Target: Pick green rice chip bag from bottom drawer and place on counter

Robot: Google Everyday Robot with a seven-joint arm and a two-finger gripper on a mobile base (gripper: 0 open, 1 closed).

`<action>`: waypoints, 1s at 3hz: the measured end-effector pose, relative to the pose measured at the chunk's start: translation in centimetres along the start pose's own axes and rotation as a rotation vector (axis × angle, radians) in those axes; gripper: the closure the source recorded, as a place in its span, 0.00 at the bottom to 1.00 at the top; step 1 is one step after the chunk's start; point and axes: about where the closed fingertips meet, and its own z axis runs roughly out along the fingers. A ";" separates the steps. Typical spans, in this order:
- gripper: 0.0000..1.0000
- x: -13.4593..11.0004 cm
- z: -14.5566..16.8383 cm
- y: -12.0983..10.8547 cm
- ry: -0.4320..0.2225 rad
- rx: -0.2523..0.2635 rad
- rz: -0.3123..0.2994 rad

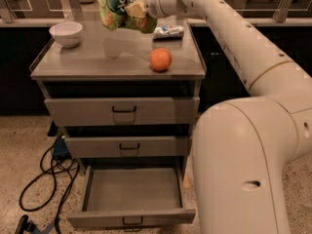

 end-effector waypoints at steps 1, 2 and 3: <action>1.00 4.5 1.4 3.5 0.044 -0.092 0.108; 1.00 7.6 2.2 6.6 0.080 -0.165 0.161; 1.00 7.8 2.3 6.8 0.083 -0.169 0.162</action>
Offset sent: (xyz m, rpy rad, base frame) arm -0.0508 0.0316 -0.1386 0.0521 0.3239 0.1266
